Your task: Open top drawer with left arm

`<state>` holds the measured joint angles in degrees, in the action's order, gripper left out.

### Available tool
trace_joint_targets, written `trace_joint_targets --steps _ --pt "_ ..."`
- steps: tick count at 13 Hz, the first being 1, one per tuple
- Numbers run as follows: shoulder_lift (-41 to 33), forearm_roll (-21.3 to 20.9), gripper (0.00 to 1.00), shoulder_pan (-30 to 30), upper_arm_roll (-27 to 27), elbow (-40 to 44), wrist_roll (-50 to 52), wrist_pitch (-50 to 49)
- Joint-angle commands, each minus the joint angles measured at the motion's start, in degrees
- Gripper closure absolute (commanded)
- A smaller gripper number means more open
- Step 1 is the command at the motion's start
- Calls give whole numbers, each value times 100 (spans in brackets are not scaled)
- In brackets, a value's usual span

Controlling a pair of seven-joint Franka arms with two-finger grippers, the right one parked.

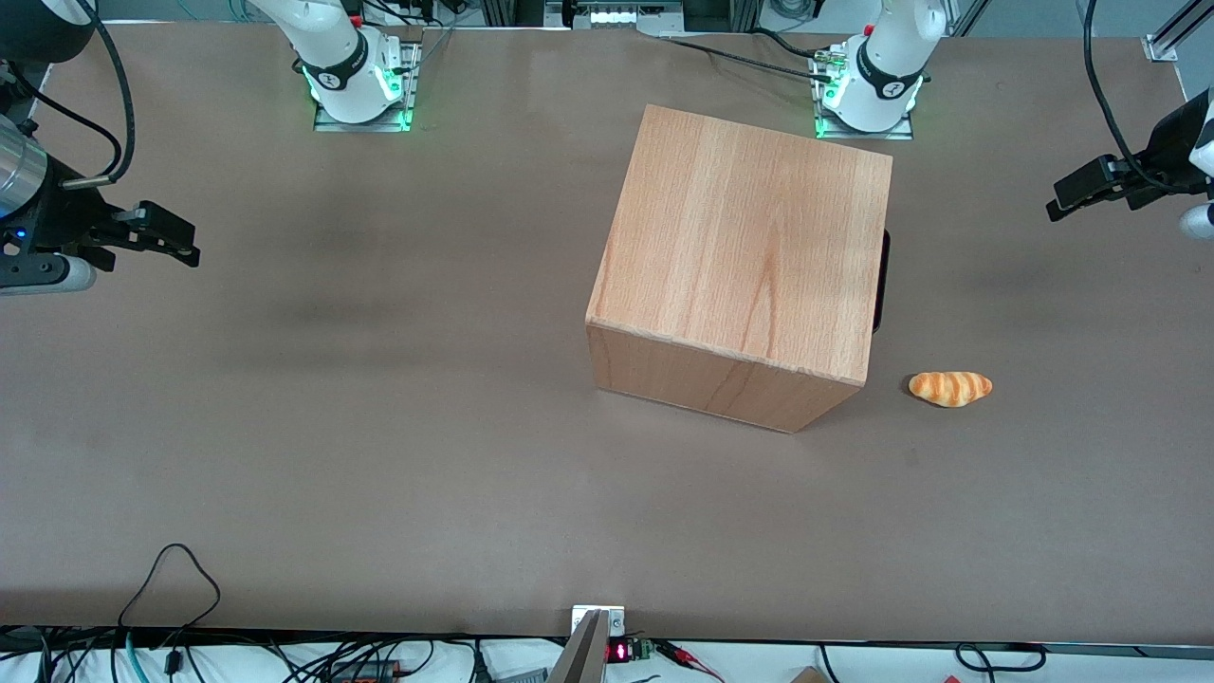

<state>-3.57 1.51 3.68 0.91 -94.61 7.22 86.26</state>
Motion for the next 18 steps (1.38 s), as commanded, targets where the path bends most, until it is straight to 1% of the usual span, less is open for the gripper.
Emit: trace_joint_targets --steps 1,2,7,8,10,12,14,16,18 --pt "-91 -98 0 -61 -178 -22 -124 -257" --pt "-92 -28 0 -61 -231 -22 -133 -276" --pt "-30 -1 0 -70 -223 57 -151 -128" --pt "-30 121 0 -70 -223 22 -151 -83" --pt "-4 201 0 -78 -223 13 -151 -74" --pt "127 419 0 -122 -223 13 -204 -65" --pt "312 779 0 -140 -223 -39 -273 22" --pt "461 1096 0 -192 -188 -232 -423 267" --pt "584 1263 0 -236 -162 -487 -738 662"
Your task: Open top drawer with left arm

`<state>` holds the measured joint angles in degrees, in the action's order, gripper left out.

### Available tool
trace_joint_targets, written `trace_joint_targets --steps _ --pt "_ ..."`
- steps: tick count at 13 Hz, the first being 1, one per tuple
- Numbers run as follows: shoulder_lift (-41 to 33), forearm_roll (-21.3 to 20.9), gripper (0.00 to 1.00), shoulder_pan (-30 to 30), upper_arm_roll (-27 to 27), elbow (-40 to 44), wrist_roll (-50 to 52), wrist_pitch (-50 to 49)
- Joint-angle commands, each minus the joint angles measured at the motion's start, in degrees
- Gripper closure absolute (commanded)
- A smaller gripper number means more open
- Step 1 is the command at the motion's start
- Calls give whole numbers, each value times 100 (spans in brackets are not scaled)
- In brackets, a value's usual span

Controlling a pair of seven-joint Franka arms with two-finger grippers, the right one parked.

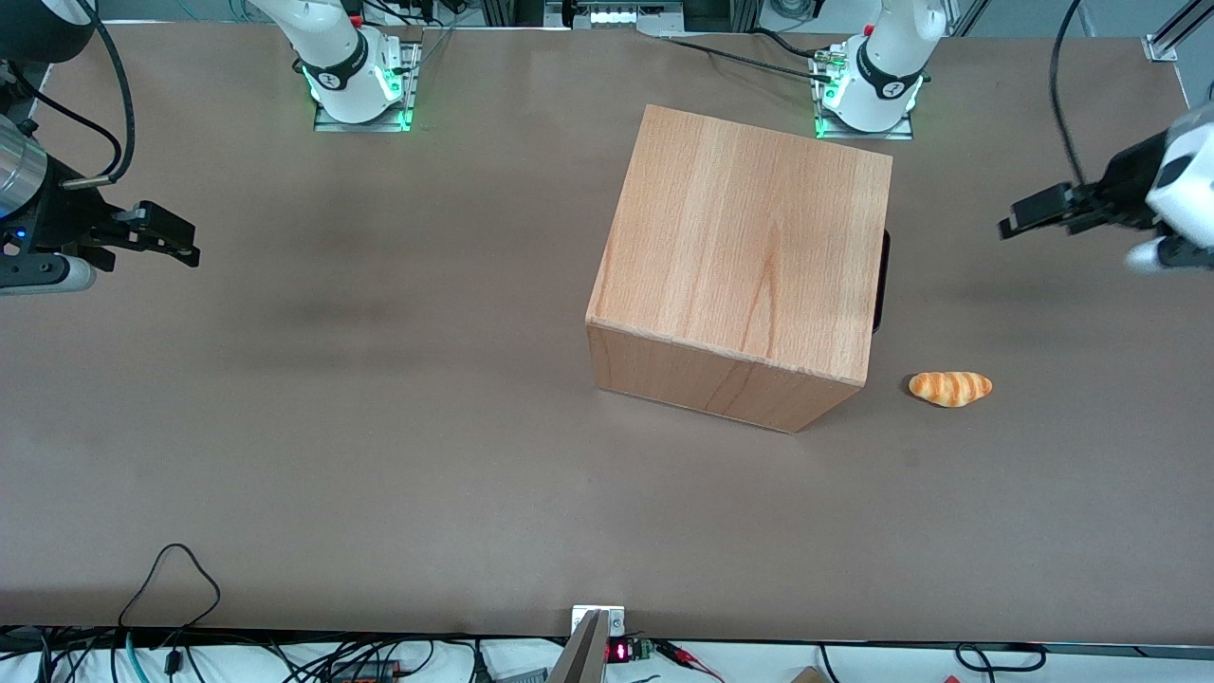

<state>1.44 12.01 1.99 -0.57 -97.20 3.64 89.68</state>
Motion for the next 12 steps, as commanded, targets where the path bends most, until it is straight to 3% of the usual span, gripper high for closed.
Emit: trace_joint_targets --steps 1,5,12 --pt "128 310 0 -76 -13 -334 -703 435" --pt "426 521 0 -181 5 -589 -1505 928" --pt "594 530 0 -225 198 -1091 -2788 1711"
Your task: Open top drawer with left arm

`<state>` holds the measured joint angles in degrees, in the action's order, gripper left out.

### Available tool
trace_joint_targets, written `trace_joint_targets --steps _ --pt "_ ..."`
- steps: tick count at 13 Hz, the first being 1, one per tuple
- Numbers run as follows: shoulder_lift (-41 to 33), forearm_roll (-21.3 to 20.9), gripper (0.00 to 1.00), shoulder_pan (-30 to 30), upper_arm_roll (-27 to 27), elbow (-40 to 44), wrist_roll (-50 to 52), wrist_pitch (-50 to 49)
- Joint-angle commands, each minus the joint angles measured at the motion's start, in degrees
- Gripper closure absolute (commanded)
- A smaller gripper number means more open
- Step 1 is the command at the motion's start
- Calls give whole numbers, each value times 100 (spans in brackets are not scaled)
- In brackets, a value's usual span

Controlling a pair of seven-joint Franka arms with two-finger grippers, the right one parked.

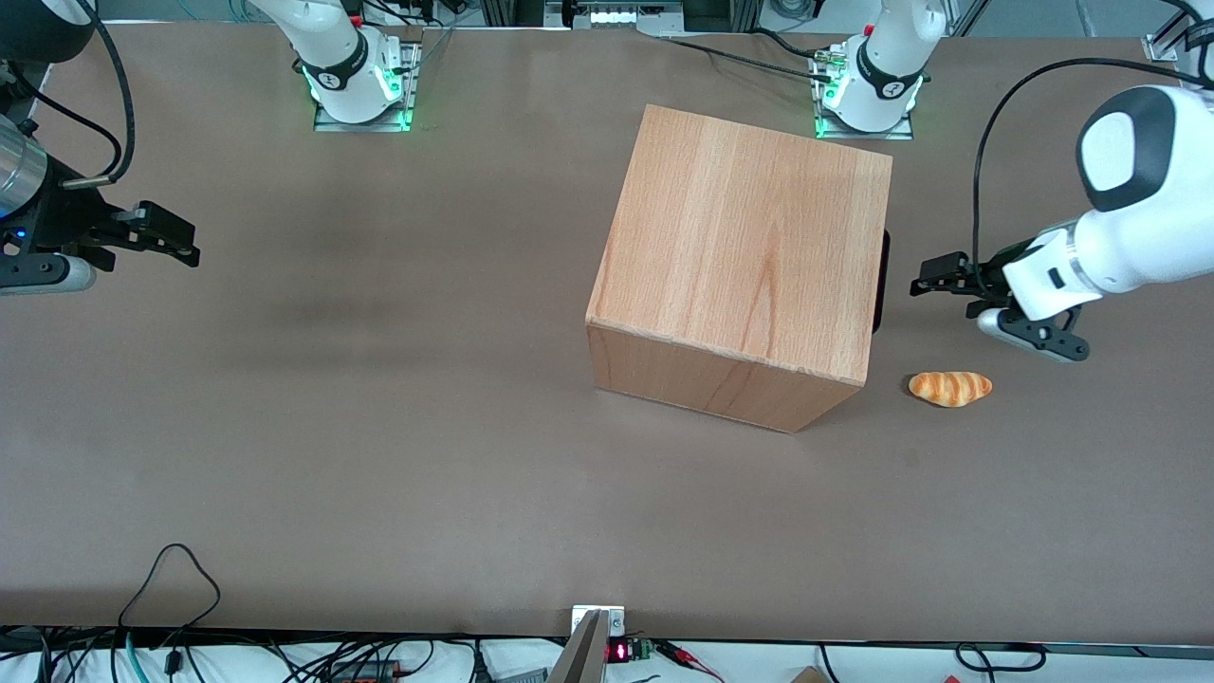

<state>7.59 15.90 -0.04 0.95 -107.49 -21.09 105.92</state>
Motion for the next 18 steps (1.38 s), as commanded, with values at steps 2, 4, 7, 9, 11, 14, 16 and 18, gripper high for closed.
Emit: trace_joint_targets --steps 2,4,7,9,11,14,16,18 --pt "-3 221 0 -22 116 -70 -483 86" --pt "14 326 0 -22 125 -123 -510 86" --pt "84 510 0 -22 134 -158 -729 86" --pt "120 546 0 -22 134 -167 -738 156" --pt "155 546 0 -22 134 -167 -747 183" --pt "190 555 0 -22 134 -167 -747 183" --pt "234 555 0 -22 134 -167 -747 192" --pt "260 555 0 -22 134 -167 -747 262"
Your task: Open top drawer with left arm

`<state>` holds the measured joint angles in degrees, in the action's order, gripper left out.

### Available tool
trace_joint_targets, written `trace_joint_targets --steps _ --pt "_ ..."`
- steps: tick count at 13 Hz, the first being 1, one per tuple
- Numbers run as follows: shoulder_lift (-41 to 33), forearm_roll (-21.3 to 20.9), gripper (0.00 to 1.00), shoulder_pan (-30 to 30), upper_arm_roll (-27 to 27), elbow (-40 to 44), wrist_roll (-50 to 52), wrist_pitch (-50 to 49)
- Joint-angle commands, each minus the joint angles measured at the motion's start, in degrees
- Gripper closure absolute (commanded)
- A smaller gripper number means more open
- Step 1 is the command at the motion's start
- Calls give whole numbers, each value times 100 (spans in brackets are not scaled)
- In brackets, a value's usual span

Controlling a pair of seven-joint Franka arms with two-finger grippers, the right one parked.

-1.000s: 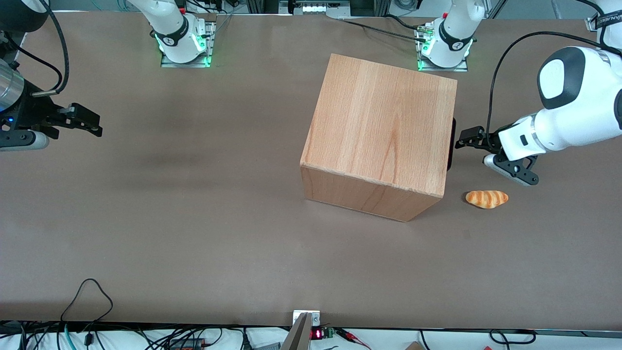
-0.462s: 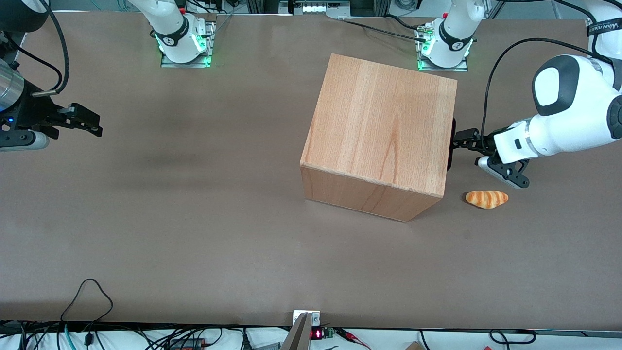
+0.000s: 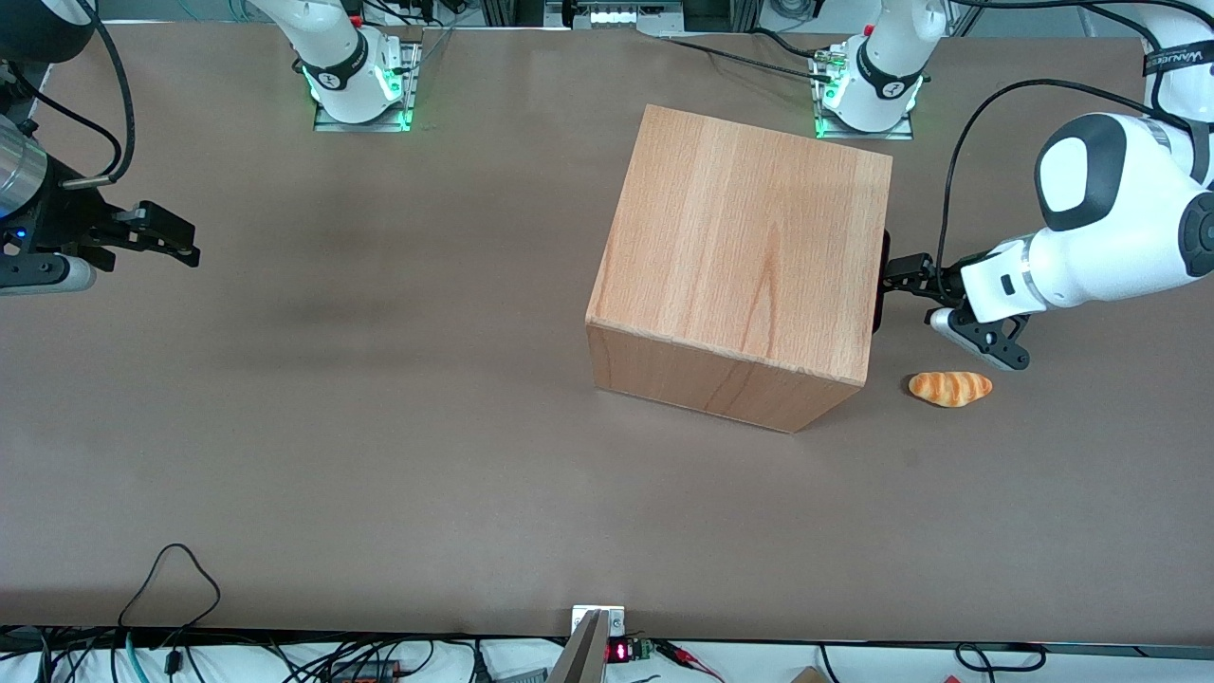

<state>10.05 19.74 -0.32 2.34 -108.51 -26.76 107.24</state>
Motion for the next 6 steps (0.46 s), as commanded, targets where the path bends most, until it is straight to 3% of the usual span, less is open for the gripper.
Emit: trace_joint_targets --steps 1,6 --pt "32 170 0 5 -6 -65 -172 148" --pt "103 170 0 5 -6 -101 -172 358"
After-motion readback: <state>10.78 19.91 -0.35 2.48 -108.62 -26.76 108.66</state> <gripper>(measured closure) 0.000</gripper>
